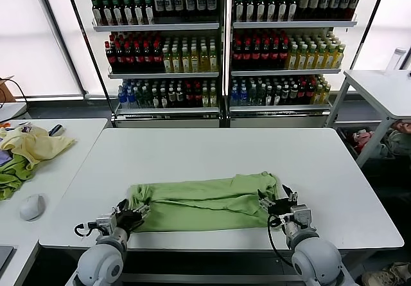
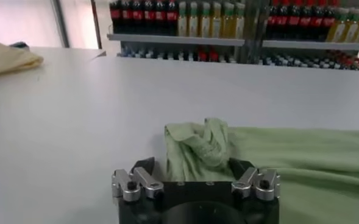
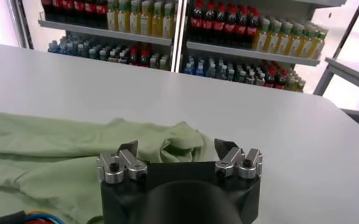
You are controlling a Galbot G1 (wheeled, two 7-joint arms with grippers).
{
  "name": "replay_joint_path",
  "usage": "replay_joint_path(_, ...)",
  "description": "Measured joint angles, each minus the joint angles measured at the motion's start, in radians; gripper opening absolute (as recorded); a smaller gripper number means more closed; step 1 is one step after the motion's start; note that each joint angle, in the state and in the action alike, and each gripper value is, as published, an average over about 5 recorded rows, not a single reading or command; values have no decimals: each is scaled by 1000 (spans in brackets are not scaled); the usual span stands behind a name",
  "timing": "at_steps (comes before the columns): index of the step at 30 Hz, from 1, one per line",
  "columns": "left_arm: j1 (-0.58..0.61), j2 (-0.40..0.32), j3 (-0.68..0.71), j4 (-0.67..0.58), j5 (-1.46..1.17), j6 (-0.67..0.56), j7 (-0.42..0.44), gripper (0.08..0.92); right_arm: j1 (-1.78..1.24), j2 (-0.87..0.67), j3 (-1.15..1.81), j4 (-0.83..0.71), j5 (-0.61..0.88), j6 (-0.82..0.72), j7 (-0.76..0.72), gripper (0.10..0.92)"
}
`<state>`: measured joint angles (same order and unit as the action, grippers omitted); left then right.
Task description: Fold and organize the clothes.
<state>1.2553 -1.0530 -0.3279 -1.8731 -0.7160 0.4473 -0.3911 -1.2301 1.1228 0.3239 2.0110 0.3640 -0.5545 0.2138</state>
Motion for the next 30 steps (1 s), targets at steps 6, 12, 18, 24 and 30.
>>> replay_joint_path(6, 13, 2, -27, -11, -103, 4, 22, 534, 1, 1, 1, 3, -2, 2, 4, 823)
replay_joint_path(12, 10, 3, -58, -3, -206, -2, 47, 360, 2, 1, 4, 5, -3, 5, 6, 823)
replay_joint_path(18, 14, -3, -96, 15, -295, -14, 60, 188, -4, 2, 9, 5, -4, 13, 6, 823)
replay_joint_path(24, 18, -5, -137, 19, -363, -17, 66, 121, -4, -2, 14, 10, -4, 16, 6, 823)
replay_joint_path(30, 17, 26, -199, 8, -405, -14, 73, 121, -3, -7, 20, 18, 1, 20, 3, 823)
